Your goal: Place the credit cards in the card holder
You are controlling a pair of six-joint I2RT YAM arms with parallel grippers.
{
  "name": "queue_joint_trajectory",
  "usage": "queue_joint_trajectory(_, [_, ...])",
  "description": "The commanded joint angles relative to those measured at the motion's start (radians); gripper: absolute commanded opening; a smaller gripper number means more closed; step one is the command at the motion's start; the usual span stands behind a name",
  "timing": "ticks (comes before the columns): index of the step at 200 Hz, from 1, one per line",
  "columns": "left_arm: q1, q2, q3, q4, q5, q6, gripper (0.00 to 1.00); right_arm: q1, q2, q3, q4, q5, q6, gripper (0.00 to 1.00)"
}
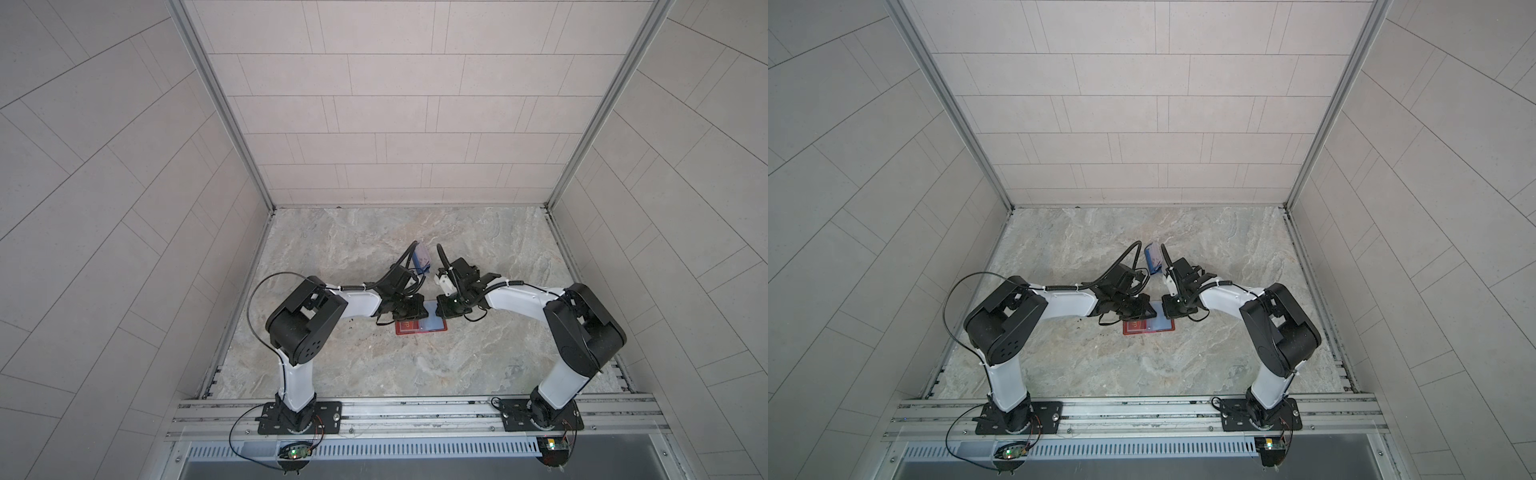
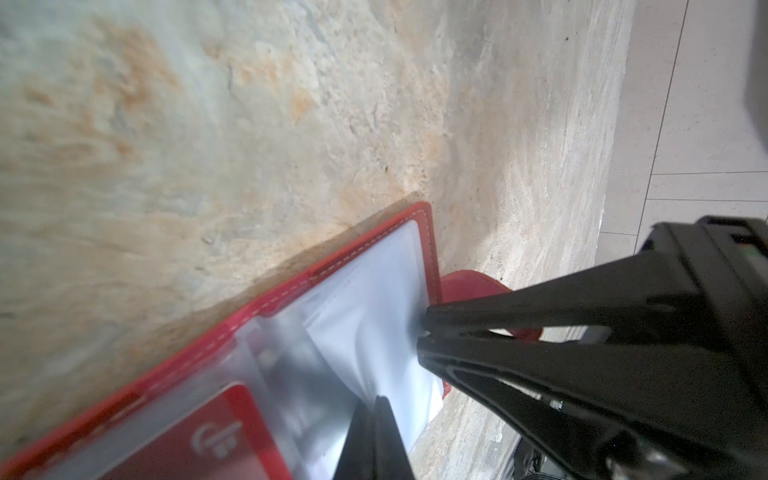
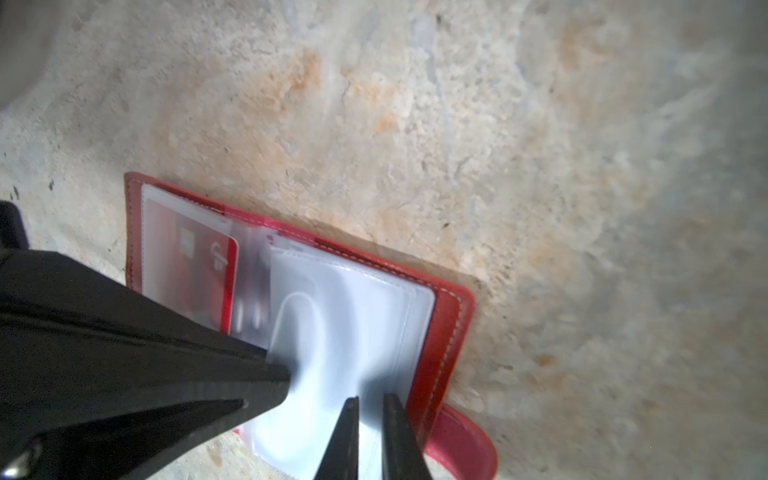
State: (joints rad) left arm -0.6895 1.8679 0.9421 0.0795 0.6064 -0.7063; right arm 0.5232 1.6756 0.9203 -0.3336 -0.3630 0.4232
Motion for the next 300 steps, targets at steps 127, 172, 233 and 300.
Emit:
queue_joint_trajectory(127, [-0.002,-0.078,-0.019,-0.012,-0.04,0.025,0.0,-0.006,-0.012,0.011,-0.048,0.007,0.005,0.15])
queue_joint_trajectory(172, [-0.002,-0.082,-0.025,-0.012,-0.041,0.025,0.0,-0.005,0.021,0.032,-0.027,-0.06,0.012,0.16])
queue_joint_trajectory(233, [-0.002,-0.132,-0.032,-0.045,-0.077,0.06,0.26,-0.004,0.02,0.043,0.008,-0.134,0.019,0.25])
queue_joint_trajectory(300, [-0.002,-0.223,-0.051,-0.133,-0.182,0.115,0.32,0.007,0.039,0.076,0.01,-0.176,0.008,0.32])
